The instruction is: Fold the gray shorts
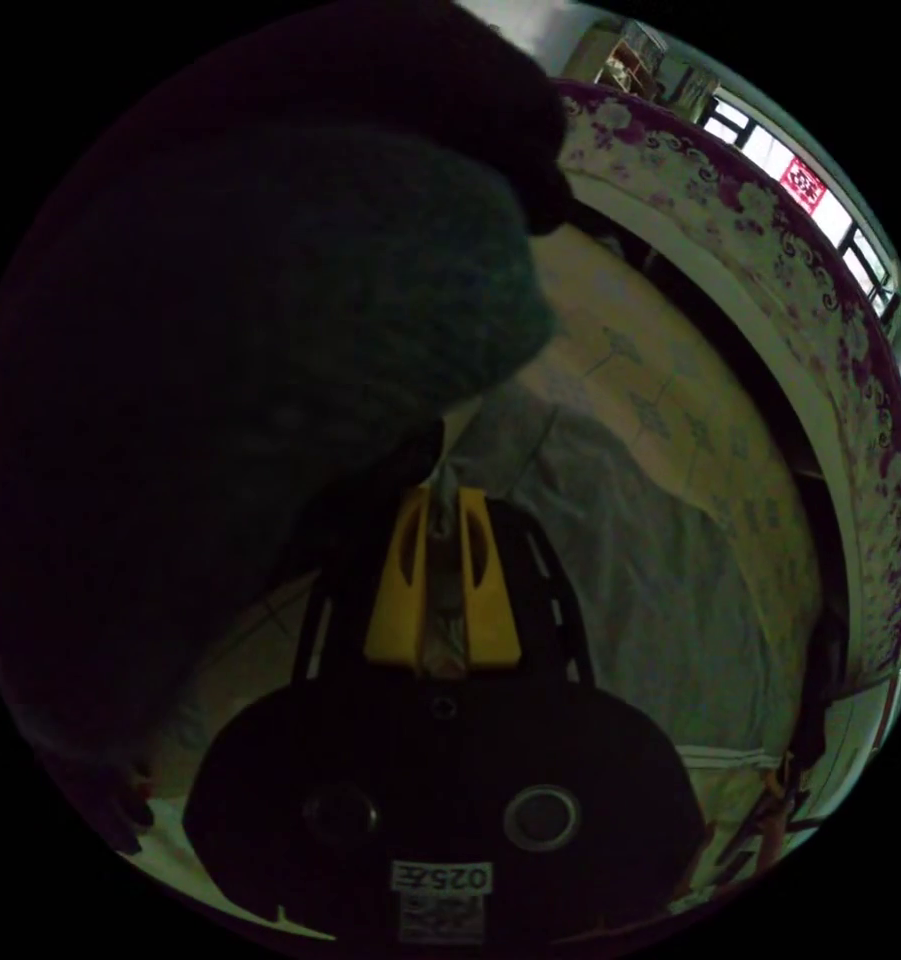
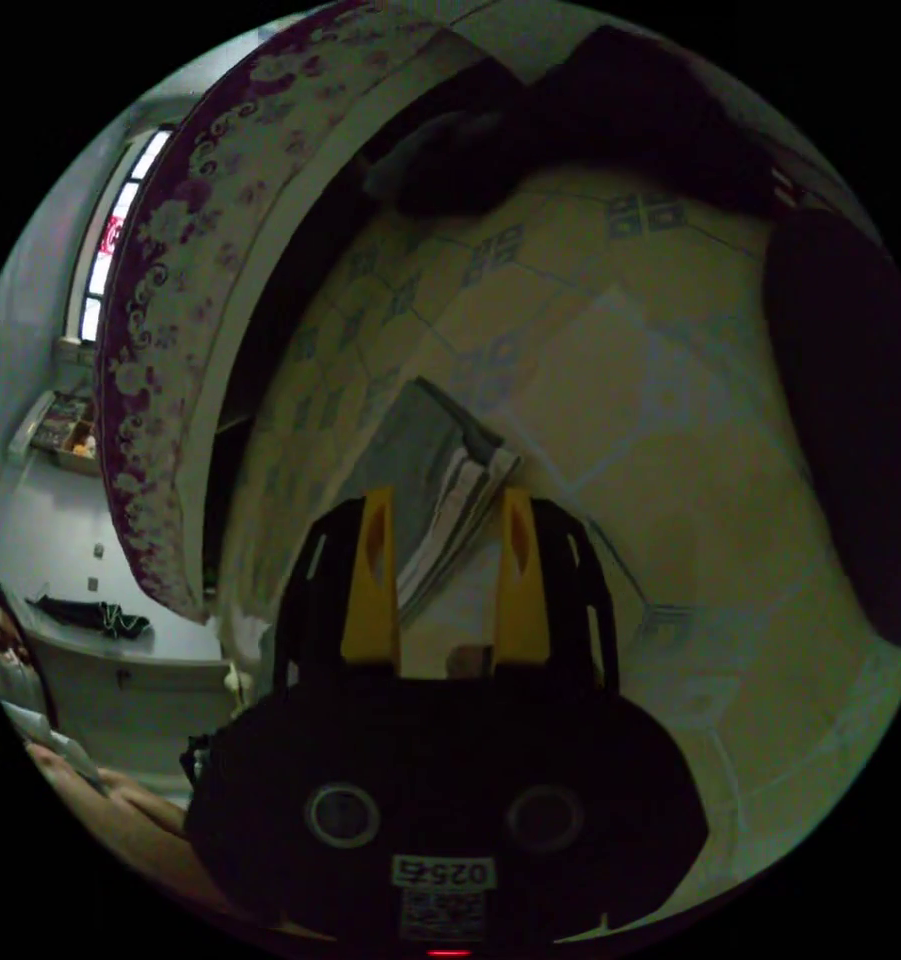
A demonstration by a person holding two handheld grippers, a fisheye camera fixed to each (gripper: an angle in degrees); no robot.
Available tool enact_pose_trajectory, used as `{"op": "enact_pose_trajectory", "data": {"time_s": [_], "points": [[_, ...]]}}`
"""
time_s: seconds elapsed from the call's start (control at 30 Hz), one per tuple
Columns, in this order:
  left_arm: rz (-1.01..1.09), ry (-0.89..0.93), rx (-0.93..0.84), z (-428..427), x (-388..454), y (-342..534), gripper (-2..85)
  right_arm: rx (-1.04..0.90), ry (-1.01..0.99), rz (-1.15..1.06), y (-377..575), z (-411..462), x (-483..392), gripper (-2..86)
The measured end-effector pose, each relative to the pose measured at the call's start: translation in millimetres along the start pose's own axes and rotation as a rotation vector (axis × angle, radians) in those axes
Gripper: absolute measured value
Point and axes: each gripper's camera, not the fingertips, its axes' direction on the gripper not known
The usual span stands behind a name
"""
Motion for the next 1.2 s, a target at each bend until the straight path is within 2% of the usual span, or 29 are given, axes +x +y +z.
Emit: {"op": "enact_pose_trajectory", "data": {"time_s": [0.13, 0.17, 0.23, 0.3, 0.37, 0.43, 0.47, 0.6, 0.7, 0.77, 0.8, 0.87, 0.93, 1.03, 1.1, 1.17, 1.2], "points": [[-0.094, 0.094, 0.037, -12, -11, 10, 0.6, 0.104, -0.201, 0.179, -2, 8, 35, 4.2], [-0.125, 0.129, 0.045, -15, -16, 12, 0.5, 0.104, -0.342, 0.21, -10, 14, 47, 3.6], [-0.151, 0.173, 0.045, -17, -24, 15, 0.3, 0.111, -0.425, 0.276, -26, 9, 57, 2.9], [-0.173, 0.252, -0.012, -10, -30, 20, 0.2, 0.125, -0.351, 0.187, -46, -13, 48, 2.4], [-0.16, 0.344, -0.088, 9, -25, 36, 0.1, 0.094, -0.075, 0.022, -75, -47, 31, 2.2], [-0.126, 0.373, -0.151, 27, -13, 53, 0.1, 0.051, 0.088, -0.021, -91, -57, 32, 2.2], [-0.146, 0.432, -0.14, 35, -9, 65, 0.1, 0.009, 0.147, 0.033, -99, -60, 44, 2.1], [-0.223, 0.579, -0.171, 53, -10, 89, 0.9, 0.076, 0.147, 0.12, -107, -73, 60, 2.2], [-0.114, 0.542, -0.156, 46, -11, 94, 3.4, 0.18, -0.038, -0.063, -90, -83, -4, 2.6], [-0.075, 0.485, -0.15, 28, -27, 95, 3.9, 0.179, -0.315, -0.32, -51, -84, -100, 3.0], [-0.07, 0.478, -0.155, 24, -33, 96, 3.9, 0.155, -0.381, -0.402, -38, -82, -127, 3.2], [-0.029, 0.445, -0.163, 3, -51, 103, 3.9, 0.001, -0.588, -0.717, 24, -54, -231, 3.7], [-0.004, 0.457, -0.168, -10, -60, 113, 3.8, -0.118, -0.689, -0.908, 82, -15, -295, 4.2], [-0.004, 0.566, -0.124, -29, -72, 131, 3.6, -0.336, -0.757, -0.947, 183, 92, -352, 6.3], [-0.049, 0.658, -0.085, -35, -80, 141, 3.3, -0.595, -0.71, -0.972, 249, 176, -361, 9.2], [-0.118, 0.777, -0.039, -32, -87, 154, 2.9, -1.003, -0.539, -1.07, 324, 265, -351, 10.5], [-0.126, 0.797, -0.038, -30, -87, 157, 2.9, -0.978, -0.609, -1.048, 324, 263, -347, 11.0]]}}
